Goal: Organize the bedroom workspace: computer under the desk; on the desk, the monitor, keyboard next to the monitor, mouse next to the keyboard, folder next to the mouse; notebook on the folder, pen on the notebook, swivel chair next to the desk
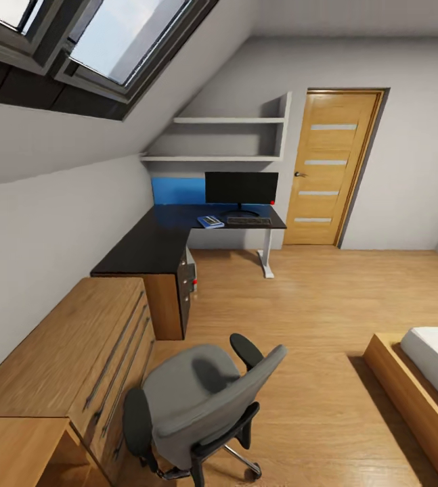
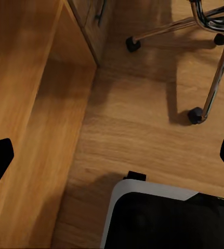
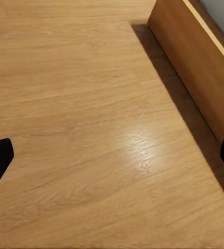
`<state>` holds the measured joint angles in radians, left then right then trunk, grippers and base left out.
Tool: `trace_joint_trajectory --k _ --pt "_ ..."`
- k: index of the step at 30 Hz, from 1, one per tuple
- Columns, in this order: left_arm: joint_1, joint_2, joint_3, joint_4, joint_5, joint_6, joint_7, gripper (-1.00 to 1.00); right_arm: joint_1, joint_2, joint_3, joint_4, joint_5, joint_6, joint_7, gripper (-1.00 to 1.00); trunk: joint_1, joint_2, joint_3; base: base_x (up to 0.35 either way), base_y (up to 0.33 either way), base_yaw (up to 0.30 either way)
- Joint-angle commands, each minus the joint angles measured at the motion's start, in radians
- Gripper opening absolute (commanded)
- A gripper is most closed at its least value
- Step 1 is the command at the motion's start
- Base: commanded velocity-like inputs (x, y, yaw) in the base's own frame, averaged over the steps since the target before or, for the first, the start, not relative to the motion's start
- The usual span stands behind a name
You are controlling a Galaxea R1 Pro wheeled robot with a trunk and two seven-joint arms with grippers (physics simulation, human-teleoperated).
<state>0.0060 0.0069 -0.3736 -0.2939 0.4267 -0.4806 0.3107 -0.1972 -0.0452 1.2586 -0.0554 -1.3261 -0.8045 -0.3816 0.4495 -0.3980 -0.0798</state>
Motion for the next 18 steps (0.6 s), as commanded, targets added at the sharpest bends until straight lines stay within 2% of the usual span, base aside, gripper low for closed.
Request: trace_joint_trajectory --k 1,7,18 --pt "0.000 0.001 -0.008 -0.002 0.004 -0.001 0.008 1.00 -0.001 -0.001 0.008 -0.003 -0.002 -0.001 -0.010 1.00 0.000 -0.002 -0.002 -0.091 0.248 -0.276" --pt "0.000 0.001 -0.007 -0.002 0.005 -0.001 0.009 1.00 -0.001 0.001 0.011 -0.003 -0.002 0.000 -0.011 1.00 0.000 -0.002 -0.002 -0.085 0.211 -0.150" --pt "0.000 0.001 -0.007 -0.002 0.005 -0.001 0.008 1.00 -0.001 0.002 0.015 -0.003 0.001 0.001 -0.011 1.00 0.000 -0.002 -0.002 -0.045 0.076 -0.021"
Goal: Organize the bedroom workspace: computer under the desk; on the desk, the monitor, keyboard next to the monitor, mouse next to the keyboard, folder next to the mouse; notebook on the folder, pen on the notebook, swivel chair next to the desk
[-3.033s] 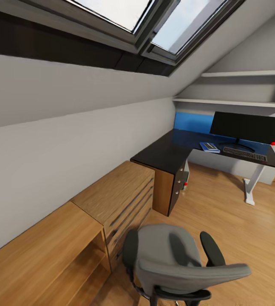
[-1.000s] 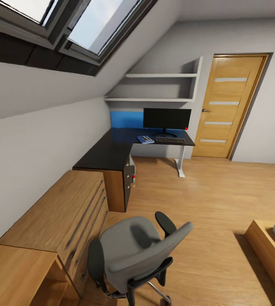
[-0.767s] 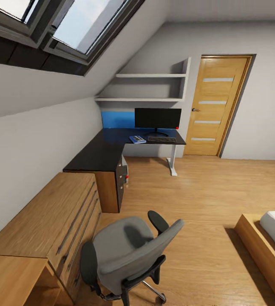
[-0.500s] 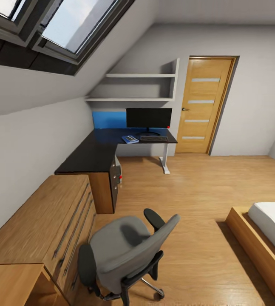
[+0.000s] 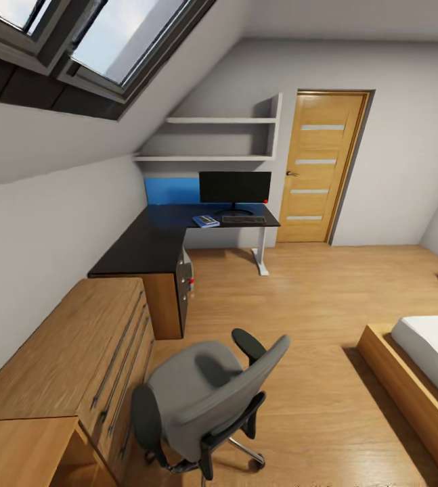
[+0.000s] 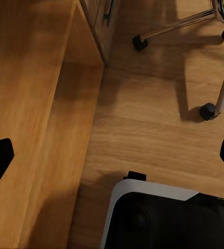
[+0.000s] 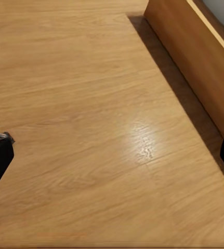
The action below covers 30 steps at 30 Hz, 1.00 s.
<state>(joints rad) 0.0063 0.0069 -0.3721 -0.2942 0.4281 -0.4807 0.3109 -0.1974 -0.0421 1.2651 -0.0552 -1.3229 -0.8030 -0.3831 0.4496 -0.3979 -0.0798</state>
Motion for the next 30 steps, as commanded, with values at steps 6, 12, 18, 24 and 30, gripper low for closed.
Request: trace_joint_trajectory --k 6,12,18,24,30 --pt "0.000 0.001 -0.008 -0.002 0.004 -0.001 0.008 1.00 0.000 -0.001 0.009 -0.003 -0.002 -0.001 -0.010 1.00 0.000 -0.002 -0.002 -0.139 0.162 -0.001" --pt "0.000 0.001 -0.008 -0.002 0.004 -0.001 0.008 1.00 0.000 -0.001 0.010 -0.003 -0.002 -0.001 -0.010 1.00 0.000 -0.002 -0.002 -0.045 0.049 0.000" --pt "0.000 0.001 -0.008 -0.002 0.005 0.000 0.008 1.00 0.000 -0.001 0.010 -0.003 -0.002 -0.001 -0.010 1.00 0.000 -0.002 -0.002 -0.113 0.011 0.000" --pt "0.000 0.001 -0.008 -0.002 0.004 0.000 0.008 1.00 0.000 -0.001 0.010 -0.003 -0.002 -0.001 -0.010 1.00 0.000 -0.002 -0.002 -0.173 0.002 0.000" --pt "0.000 0.001 -0.008 -0.002 0.004 -0.001 0.008 1.00 0.000 -0.001 0.010 -0.003 -0.002 -0.001 -0.010 1.00 0.000 -0.002 -0.002 -0.045 0.000 0.000"
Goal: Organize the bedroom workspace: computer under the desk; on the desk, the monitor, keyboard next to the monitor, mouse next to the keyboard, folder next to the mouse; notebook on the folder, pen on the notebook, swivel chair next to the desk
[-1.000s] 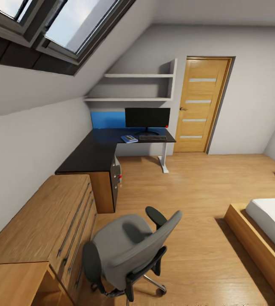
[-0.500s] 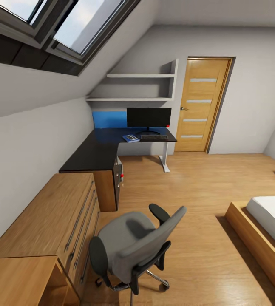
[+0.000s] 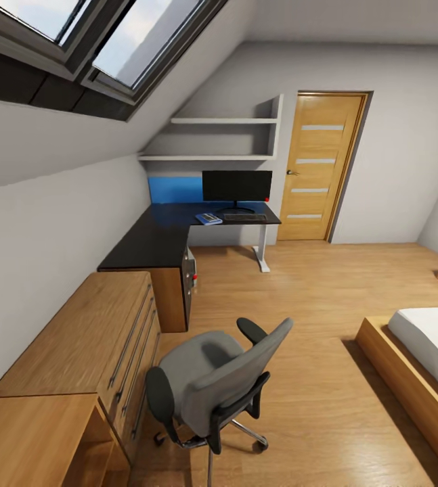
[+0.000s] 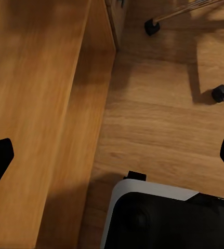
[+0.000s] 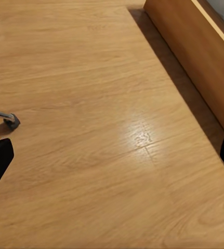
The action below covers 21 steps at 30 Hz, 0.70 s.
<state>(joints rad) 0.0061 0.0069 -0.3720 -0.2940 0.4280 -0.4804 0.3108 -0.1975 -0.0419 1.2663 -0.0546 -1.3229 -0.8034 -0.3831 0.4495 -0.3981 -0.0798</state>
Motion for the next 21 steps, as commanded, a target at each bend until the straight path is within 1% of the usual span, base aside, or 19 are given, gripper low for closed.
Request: trace_joint_trajectory --k 1,7,15,21 --pt "0.000 0.001 -0.008 -0.002 0.005 -0.001 0.008 1.00 0.000 -0.001 0.008 -0.004 -0.002 0.000 -0.010 1.00 0.001 -0.002 -0.002 -0.019 0.000 0.000" --pt "0.000 0.001 -0.008 -0.002 0.005 -0.001 0.008 1.00 0.000 -0.001 0.008 -0.003 -0.002 0.000 -0.010 1.00 0.001 -0.002 -0.002 -0.033 0.000 0.000" --pt "0.000 0.001 -0.009 -0.002 0.004 0.000 0.008 1.00 0.000 -0.002 0.008 -0.003 -0.002 0.000 -0.010 1.00 0.001 -0.002 -0.002 -0.184 0.000 0.000" --pt "0.000 0.001 -0.008 -0.002 0.004 -0.001 0.008 1.00 0.000 -0.003 0.008 -0.004 -0.002 0.000 -0.010 1.00 0.001 -0.002 -0.002 -0.079 0.000 0.000"
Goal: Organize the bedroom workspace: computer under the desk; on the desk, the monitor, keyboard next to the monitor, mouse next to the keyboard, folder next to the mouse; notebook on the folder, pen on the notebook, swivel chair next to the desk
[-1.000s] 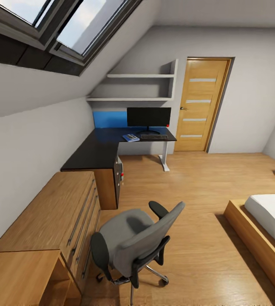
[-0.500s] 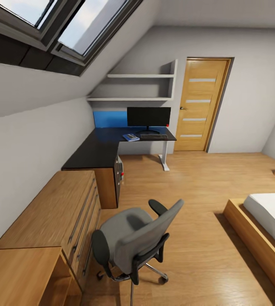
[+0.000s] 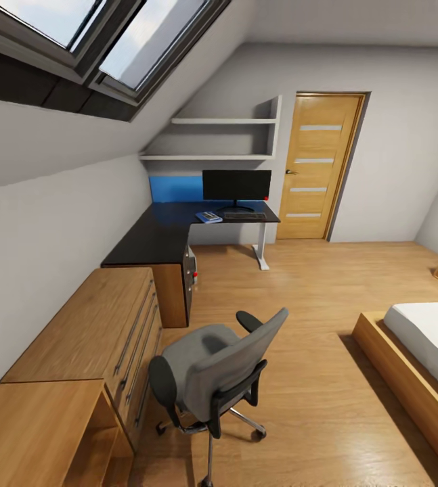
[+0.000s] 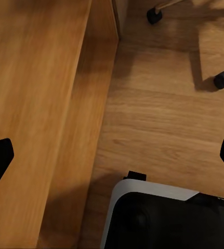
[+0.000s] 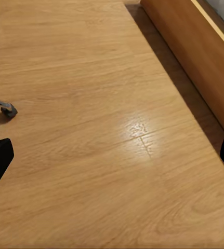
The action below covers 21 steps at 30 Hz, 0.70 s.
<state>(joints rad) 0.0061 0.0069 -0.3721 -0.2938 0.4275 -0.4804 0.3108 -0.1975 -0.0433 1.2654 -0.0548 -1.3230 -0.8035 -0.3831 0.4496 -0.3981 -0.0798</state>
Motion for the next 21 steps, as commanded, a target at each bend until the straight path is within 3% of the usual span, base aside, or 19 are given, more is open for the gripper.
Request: trace_joint_trajectory --k 1,12,21 --pt "0.000 0.001 -0.008 -0.002 0.005 -0.001 0.008 1.00 0.000 -0.001 0.008 -0.003 -0.002 0.000 -0.010 1.00 0.000 -0.002 -0.002 -0.034 0.000 0.000" --pt "0.000 0.001 -0.008 -0.002 0.005 -0.001 0.008 1.00 0.000 -0.001 0.009 -0.003 -0.002 0.000 -0.010 1.00 0.000 -0.002 -0.002 -0.011 0.122 0.000" --pt "0.000 0.001 -0.008 -0.002 0.005 -0.001 0.008 1.00 0.000 -0.001 0.009 -0.003 -0.002 0.000 -0.010 1.00 0.000 -0.002 -0.002 -0.001 0.036 0.000"
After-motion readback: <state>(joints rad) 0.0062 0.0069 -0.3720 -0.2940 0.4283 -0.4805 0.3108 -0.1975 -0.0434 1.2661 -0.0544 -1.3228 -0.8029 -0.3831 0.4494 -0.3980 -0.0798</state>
